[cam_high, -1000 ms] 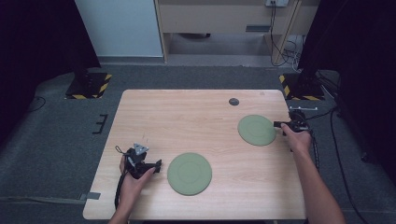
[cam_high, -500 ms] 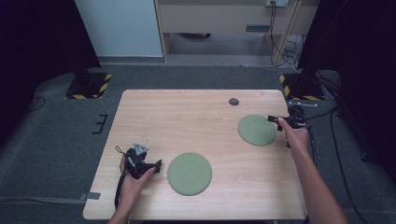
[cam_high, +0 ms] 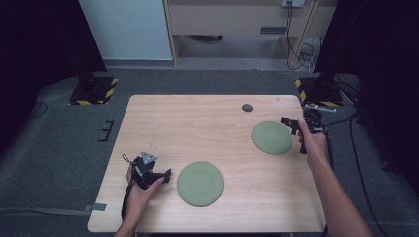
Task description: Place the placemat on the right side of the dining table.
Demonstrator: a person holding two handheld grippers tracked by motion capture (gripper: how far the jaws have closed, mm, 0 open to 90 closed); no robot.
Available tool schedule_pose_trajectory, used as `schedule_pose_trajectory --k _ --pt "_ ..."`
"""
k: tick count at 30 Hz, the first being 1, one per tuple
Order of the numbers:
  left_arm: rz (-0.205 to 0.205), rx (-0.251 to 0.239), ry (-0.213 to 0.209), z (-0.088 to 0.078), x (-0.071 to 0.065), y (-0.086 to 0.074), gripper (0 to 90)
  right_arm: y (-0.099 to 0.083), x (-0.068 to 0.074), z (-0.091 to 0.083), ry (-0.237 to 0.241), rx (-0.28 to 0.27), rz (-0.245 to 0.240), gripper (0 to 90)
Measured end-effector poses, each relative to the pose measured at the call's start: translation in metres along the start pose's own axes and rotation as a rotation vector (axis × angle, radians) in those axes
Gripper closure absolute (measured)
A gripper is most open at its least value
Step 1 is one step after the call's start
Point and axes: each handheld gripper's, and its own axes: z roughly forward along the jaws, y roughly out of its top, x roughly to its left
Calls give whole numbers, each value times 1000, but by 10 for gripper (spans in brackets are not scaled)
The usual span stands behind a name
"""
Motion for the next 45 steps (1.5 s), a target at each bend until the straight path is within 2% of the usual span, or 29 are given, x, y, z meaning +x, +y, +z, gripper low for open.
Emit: schedule_pose_trajectory --k 15,20,31,45 --pt "8 0 -7 0 0 0 10 4 16 -16 17 -38 -28 82" --pt "8 0 -7 0 0 0 9 2 26 -23 25 -47 -74 84" --pt "8 0 -7 0 0 0 8 -10 43 -25 44 -36 -132 86" --pt "10 0 -10 0 0 0 8 -27 54 -24 50 -2 -227 96"
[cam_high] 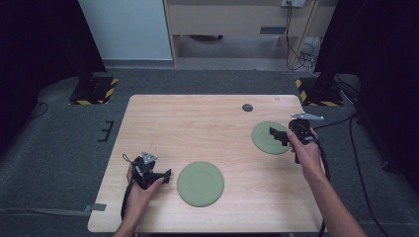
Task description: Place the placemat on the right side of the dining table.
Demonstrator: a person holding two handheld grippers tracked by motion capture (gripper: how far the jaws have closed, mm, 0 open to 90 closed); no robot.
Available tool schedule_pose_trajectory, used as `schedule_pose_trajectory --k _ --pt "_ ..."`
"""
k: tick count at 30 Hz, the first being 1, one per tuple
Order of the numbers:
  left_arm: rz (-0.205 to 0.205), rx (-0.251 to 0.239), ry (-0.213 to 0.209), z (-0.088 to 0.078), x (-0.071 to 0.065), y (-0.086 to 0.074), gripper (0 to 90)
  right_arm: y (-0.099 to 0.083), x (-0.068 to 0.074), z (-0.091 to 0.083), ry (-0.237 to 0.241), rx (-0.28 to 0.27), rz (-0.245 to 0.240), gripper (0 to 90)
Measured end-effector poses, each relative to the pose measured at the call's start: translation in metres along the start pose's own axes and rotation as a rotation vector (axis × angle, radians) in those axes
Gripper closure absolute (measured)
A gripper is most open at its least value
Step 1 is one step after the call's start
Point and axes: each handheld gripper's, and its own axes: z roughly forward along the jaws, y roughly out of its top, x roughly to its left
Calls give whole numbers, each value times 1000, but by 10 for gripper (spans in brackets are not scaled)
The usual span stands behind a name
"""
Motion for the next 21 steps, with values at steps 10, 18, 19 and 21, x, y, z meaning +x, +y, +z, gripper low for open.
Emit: schedule_pose_trajectory --k 10,18,19,21 --pt "2 0 -1 0 0 0 8 -7 17 -3 31 22 -58 95" --pt "2 0 -1 0 0 0 9 -18 30 -3 52 40 -106 95" --pt "2 0 -1 0 0 0 9 -20 32 -3 56 42 -111 95" --pt "2 0 -1 0 0 0 9 -23 35 -3 63 49 -116 95"
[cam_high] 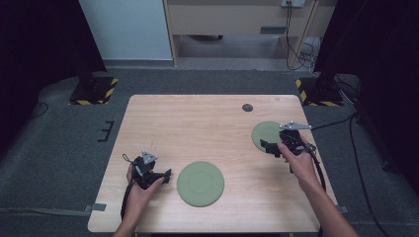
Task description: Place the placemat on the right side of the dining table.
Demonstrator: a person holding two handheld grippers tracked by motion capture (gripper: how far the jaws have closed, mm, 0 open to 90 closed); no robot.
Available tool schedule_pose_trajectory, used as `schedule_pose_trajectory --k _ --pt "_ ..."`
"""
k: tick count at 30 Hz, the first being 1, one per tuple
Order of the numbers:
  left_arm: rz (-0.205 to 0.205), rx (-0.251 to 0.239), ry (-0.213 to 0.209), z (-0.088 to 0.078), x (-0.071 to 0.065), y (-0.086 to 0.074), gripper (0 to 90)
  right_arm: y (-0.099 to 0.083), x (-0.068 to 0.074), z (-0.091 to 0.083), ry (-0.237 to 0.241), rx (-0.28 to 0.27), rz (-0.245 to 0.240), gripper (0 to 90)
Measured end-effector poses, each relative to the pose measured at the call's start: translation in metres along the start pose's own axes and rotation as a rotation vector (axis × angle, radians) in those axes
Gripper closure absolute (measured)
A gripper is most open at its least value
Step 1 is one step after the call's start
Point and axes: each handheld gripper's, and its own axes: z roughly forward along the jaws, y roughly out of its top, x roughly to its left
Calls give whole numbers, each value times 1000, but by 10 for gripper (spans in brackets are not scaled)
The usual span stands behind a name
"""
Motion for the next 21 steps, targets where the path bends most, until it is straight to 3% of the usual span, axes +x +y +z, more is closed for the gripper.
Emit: schedule_pose_trajectory --k 21 --pt "3 -1 -2 0 0 0 10 -37 32 2 65 53 -63 101"
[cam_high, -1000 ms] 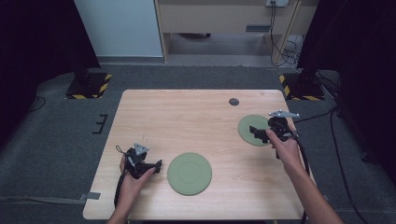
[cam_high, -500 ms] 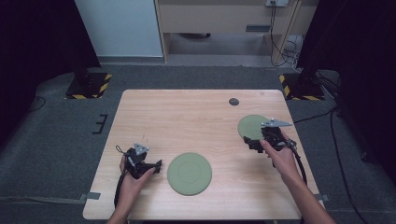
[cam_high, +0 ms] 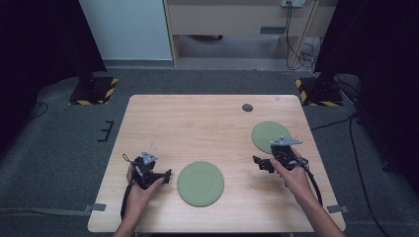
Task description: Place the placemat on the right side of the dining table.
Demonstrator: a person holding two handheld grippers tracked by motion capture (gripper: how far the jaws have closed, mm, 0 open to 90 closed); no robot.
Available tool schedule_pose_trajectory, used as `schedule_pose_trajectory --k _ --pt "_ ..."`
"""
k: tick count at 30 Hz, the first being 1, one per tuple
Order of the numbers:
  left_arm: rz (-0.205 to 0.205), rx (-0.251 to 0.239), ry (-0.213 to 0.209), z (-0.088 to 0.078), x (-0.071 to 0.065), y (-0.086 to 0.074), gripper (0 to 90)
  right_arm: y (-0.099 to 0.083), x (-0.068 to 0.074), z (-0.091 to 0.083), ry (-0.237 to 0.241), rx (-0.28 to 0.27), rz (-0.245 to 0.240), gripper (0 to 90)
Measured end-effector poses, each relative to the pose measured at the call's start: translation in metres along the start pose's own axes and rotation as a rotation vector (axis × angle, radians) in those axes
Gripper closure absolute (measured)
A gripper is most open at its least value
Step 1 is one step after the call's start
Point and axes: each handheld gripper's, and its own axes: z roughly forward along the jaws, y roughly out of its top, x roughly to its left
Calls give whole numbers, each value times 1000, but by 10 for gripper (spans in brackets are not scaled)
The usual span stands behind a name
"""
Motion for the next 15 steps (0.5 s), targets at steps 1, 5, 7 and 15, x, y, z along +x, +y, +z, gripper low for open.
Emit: schedule_pose_trajectory --k 1,5,7,15 --pt "0 0 0 0 0 0 10 -1 2 0 0 7 -5 98" --pt "0 0 0 0 0 0 9 -3 8 4 1 30 -28 98" --pt "0 0 -1 0 0 0 9 -4 12 5 6 36 -37 98" --pt "1 0 -1 0 0 0 10 -7 25 8 3 74 -77 96"
